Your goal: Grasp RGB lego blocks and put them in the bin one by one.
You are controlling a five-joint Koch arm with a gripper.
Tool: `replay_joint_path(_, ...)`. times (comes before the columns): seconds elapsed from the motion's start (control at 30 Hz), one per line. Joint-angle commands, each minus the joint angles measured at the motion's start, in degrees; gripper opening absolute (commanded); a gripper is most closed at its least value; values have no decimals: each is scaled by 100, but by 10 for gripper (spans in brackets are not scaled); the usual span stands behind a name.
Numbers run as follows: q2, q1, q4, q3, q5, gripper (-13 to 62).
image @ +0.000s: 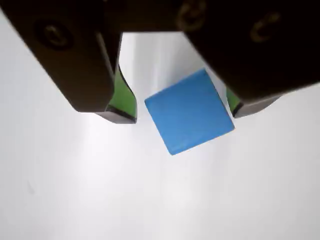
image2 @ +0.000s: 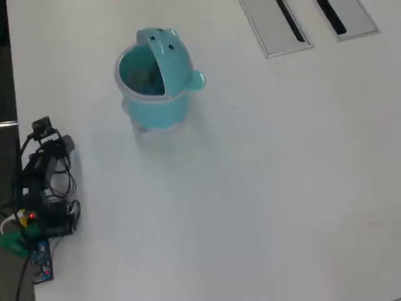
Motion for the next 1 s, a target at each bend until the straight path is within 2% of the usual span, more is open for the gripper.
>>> replay_joint_path(0.0, -62, 0, -396, -448, -26, 323)
replay_joint_path(0.23, -237, -18, -448, -422, -26, 302)
replay_joint_path(0.53, -229, -44, -413, -396, 62, 168)
replay_joint_path(0.97, 677, 18, -422, -668, 642, 163)
